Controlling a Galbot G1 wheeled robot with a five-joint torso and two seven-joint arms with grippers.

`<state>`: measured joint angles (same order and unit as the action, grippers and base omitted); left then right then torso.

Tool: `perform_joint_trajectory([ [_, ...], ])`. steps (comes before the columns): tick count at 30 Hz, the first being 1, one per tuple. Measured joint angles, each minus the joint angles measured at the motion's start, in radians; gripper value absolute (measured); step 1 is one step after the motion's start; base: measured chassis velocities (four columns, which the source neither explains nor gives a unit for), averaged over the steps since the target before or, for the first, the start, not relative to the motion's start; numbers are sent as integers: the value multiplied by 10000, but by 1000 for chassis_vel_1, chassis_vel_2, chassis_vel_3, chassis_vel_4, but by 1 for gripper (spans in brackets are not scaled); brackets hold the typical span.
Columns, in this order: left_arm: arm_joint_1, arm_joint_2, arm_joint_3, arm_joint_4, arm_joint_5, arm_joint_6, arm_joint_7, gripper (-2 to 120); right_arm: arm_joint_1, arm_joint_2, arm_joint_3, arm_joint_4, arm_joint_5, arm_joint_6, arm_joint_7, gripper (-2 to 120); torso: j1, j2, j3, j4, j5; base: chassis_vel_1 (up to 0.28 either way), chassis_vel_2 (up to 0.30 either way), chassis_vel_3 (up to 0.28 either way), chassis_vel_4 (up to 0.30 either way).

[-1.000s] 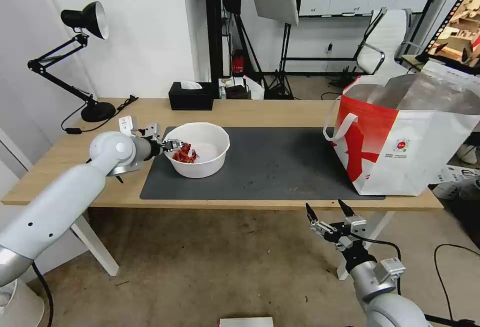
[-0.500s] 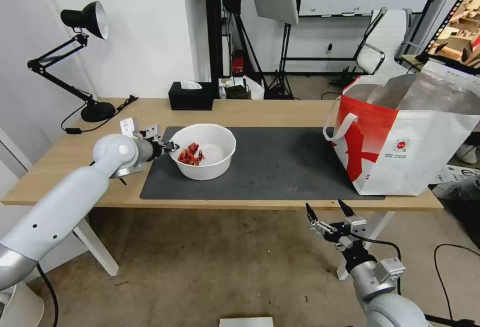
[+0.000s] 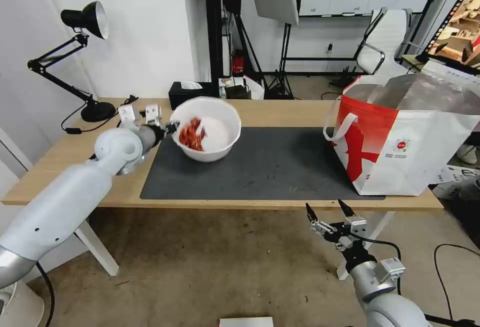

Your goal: Pick up the trash from the table and place it into the takeout bag.

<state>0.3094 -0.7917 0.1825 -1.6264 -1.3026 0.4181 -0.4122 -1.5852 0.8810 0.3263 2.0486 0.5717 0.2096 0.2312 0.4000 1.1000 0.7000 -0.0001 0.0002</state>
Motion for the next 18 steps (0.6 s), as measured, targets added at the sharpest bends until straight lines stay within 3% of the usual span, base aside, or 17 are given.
perform_joint_trajectory([
  [6, -675, -324, 488, -145, 457, -259, -221, 0, 0, 0, 0, -1, 0, 0, 0, 100, 0, 0, 0, 1, 0, 0, 0, 0, 0],
  [12, -1662, -976, 1192, 306, 418, -268, -311, 0, 0, 0, 0, 0, 0, 0, 0, 100, 0, 0, 1, 3, -2, 0, 0, 0, 0],
  [15, -3002, -1892, 1984, 895, 148, -221, -397, 0, 0, -1, 0, -1, 0, 0, 0, 100, 1, 0, 1, 3, 2, 0, 0, 0, 0],
  [16, -3002, -1892, 1984, 895, 148, -221, -397, 0, 0, -1, 0, -1, 0, 0, 0, 100, 1, 0, 1, 3, 2, 0, 0, 0, 0],
  [18, -3836, -2684, 2378, 1407, -122, -109, -447, 0, 1, -1, 0, 0, 1, 0, -1, 100, 1, -1, 1, 0, 1, 0, 0, 0, 0],
])
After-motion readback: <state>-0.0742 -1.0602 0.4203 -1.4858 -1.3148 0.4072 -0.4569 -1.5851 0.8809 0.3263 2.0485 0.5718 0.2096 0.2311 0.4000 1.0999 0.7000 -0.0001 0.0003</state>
